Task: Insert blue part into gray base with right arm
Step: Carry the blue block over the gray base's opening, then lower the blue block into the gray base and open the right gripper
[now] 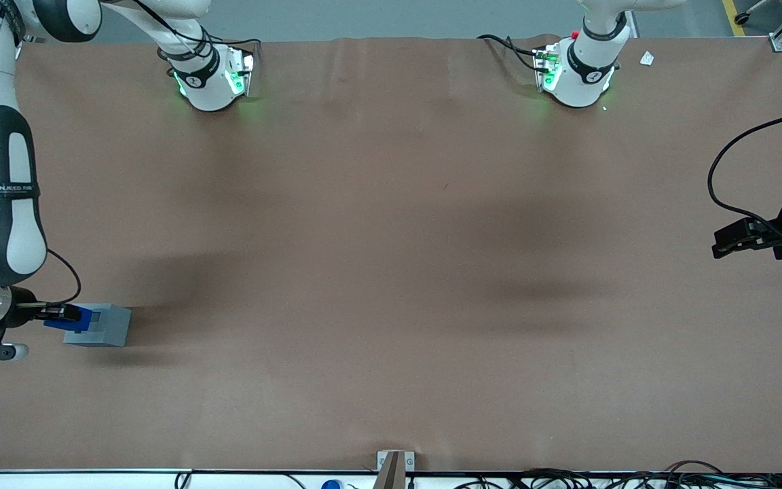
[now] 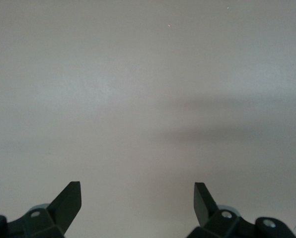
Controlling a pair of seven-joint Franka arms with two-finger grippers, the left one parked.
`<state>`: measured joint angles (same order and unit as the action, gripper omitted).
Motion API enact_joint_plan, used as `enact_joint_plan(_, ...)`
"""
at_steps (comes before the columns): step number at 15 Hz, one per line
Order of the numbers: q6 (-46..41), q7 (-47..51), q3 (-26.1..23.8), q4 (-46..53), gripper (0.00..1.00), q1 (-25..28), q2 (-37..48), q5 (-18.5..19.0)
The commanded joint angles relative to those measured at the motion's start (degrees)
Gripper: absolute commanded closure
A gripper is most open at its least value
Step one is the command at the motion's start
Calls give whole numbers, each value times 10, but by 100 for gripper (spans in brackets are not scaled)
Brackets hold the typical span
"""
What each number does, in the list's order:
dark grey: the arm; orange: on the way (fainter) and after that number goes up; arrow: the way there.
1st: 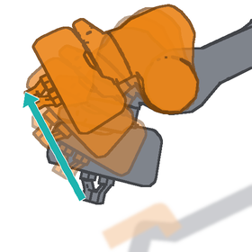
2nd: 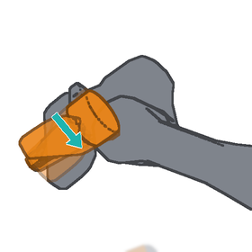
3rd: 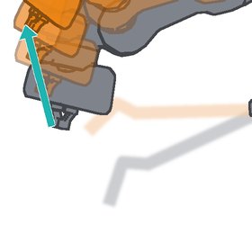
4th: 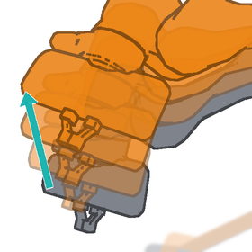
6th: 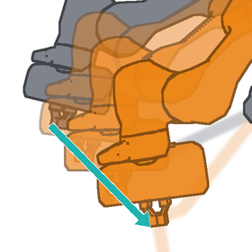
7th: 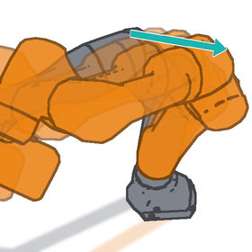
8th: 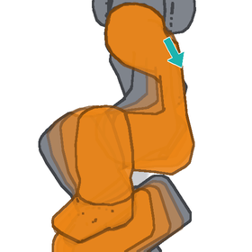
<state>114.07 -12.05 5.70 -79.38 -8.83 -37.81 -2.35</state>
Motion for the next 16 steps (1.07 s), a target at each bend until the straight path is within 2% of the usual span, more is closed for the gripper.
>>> enact_joint_plan(1, 12, -11, -7, -1, 99, -8, -5, -12)
enact_joint_plan(16, 45, -17, -7, -36, 99, -7, -3, -10)
